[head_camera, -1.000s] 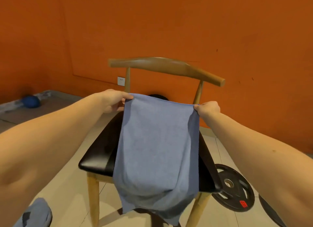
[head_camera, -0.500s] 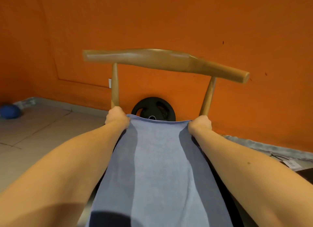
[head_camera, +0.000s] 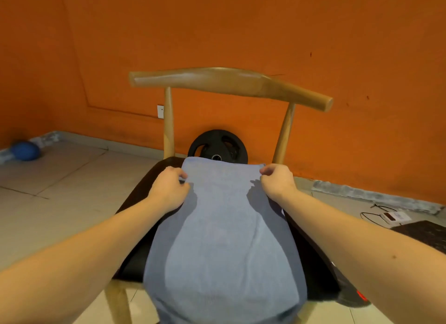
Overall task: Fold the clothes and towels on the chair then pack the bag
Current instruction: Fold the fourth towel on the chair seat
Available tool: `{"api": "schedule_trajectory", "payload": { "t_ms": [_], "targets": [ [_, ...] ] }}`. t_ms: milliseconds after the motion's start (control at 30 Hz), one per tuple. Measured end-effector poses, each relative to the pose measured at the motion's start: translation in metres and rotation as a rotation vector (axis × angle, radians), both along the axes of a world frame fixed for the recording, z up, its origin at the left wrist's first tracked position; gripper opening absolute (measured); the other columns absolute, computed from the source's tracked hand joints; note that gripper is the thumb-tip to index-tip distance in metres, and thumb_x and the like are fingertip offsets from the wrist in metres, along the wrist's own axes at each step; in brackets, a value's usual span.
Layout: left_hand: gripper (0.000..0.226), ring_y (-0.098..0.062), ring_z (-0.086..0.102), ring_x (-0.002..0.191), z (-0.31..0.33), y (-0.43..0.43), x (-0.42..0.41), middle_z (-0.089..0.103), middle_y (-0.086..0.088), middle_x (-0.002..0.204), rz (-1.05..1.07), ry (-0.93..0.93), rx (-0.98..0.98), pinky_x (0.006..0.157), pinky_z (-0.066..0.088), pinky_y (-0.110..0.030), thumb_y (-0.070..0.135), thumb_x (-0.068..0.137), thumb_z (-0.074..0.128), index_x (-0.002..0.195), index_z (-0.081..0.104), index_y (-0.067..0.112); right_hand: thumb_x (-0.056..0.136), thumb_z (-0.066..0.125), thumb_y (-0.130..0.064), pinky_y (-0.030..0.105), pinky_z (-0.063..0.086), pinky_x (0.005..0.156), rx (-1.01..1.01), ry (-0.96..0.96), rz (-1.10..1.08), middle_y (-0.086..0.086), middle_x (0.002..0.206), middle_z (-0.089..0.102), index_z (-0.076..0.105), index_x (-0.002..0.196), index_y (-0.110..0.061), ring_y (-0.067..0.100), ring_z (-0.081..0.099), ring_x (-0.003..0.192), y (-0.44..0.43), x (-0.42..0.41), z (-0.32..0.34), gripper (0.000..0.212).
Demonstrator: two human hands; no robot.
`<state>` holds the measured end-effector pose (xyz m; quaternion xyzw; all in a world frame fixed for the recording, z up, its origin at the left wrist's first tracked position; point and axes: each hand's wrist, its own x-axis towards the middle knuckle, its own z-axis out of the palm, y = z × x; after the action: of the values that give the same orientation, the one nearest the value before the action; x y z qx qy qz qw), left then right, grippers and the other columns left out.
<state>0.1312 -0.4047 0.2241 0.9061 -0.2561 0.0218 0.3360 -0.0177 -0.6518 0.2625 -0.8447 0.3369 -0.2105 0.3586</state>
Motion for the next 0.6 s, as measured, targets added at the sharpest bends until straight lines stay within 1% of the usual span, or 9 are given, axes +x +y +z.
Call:
{"api": "schedule_trajectory", "payload": {
  "t_ms": [67,133,233,367,433,467,533,567,600],
  "targets": [
    [0.020,-0.015,0.061,0.091,0.002,0.030,-0.044,0.061,0.000,0.113,0.023,-0.034,0.002,0.087,0.055,-0.034,0.028,0.097,0.065,0.114,0.066,0.018,0.096,0.058,-0.004,0.027,0.047,0.084,0.001,-0.058,0.009,0.007,0.117,0.069,0.070,0.120,-0.010,0.024,0.065,0.108,0.020,-0.036,-0.001,0.028],
    [0.014,-0.013,0.061,0.079,-0.001,0.059,-0.087,0.063,0.002,0.096,0.049,-0.025,-0.003,0.077,0.057,-0.037,0.036,0.096,0.066,0.102,0.064,0.023,0.097,0.060,-0.008,0.031,0.055,0.084,0.018,-0.104,0.007,0.004,0.110,0.069,0.068,0.122,-0.012,0.021,0.067,0.099,0.042,-0.075,-0.005,0.026],
    [0.016,-0.014,0.063,0.071,-0.004,0.092,-0.141,0.064,0.003,0.076,0.104,0.043,-0.017,0.070,0.059,-0.041,0.042,0.096,0.065,0.092,0.058,0.028,0.098,0.065,-0.017,0.038,0.062,0.083,0.037,-0.119,-0.017,-0.002,0.096,0.068,0.064,0.117,-0.022,0.015,0.069,0.087,0.074,-0.130,-0.017,0.020],
    [0.024,-0.016,0.064,0.070,-0.017,0.124,-0.182,0.066,0.000,0.074,0.162,0.092,0.016,0.071,0.059,-0.039,0.043,0.097,0.065,0.084,0.059,0.024,0.098,0.066,-0.029,0.038,0.063,0.079,0.012,-0.100,-0.082,-0.009,0.089,0.067,0.063,0.100,-0.031,0.013,0.068,0.083,0.109,-0.195,-0.046,0.005],
    [0.033,-0.022,0.062,0.069,-0.029,0.135,-0.191,0.065,-0.008,0.073,0.168,0.222,0.035,0.070,0.054,-0.037,0.038,0.097,0.066,0.075,0.059,0.015,0.100,0.064,-0.029,0.035,0.061,0.080,-0.021,-0.029,-0.121,-0.007,0.090,0.065,0.063,0.101,-0.027,0.013,0.066,0.083,0.121,-0.220,-0.057,0.003],
    [0.035,-0.023,0.058,0.069,-0.036,0.139,-0.194,0.061,-0.010,0.073,0.161,0.321,0.034,0.070,0.051,-0.038,0.036,0.097,0.067,0.073,0.057,0.012,0.100,0.062,-0.028,0.034,0.060,0.079,-0.012,0.017,-0.132,-0.004,0.091,0.065,0.063,0.103,-0.023,0.013,0.065,0.084,0.125,-0.231,-0.063,0.005],
    [0.031,-0.025,0.055,0.079,-0.054,0.145,-0.196,0.056,-0.012,0.085,0.129,0.537,0.017,0.076,0.052,-0.044,0.035,0.095,0.071,0.083,0.057,0.010,0.101,0.062,-0.025,0.032,0.056,0.072,0.055,0.133,-0.131,0.002,0.090,0.065,0.062,0.101,-0.018,0.016,0.063,0.081,0.128,-0.245,-0.075,0.007],
    [0.032,-0.025,0.058,0.089,-0.063,0.147,-0.196,0.059,-0.012,0.098,0.105,0.617,0.012,0.081,0.052,-0.046,0.038,0.093,0.073,0.097,0.059,0.009,0.100,0.063,-0.023,0.032,0.054,0.068,0.096,0.177,-0.128,0.005,0.088,0.065,0.062,0.098,-0.016,0.018,0.062,0.079,0.130,-0.249,-0.082,0.008],
    [0.041,-0.025,0.060,0.102,-0.071,0.148,-0.196,0.061,-0.009,0.114,0.073,0.673,0.005,0.085,0.052,-0.045,0.040,0.091,0.074,0.114,0.060,0.009,0.098,0.065,-0.021,0.034,0.054,0.067,0.146,0.199,-0.121,0.008,0.089,0.066,0.062,0.098,-0.014,0.020,0.062,0.077,0.130,-0.250,-0.089,0.008]
  ]
}}
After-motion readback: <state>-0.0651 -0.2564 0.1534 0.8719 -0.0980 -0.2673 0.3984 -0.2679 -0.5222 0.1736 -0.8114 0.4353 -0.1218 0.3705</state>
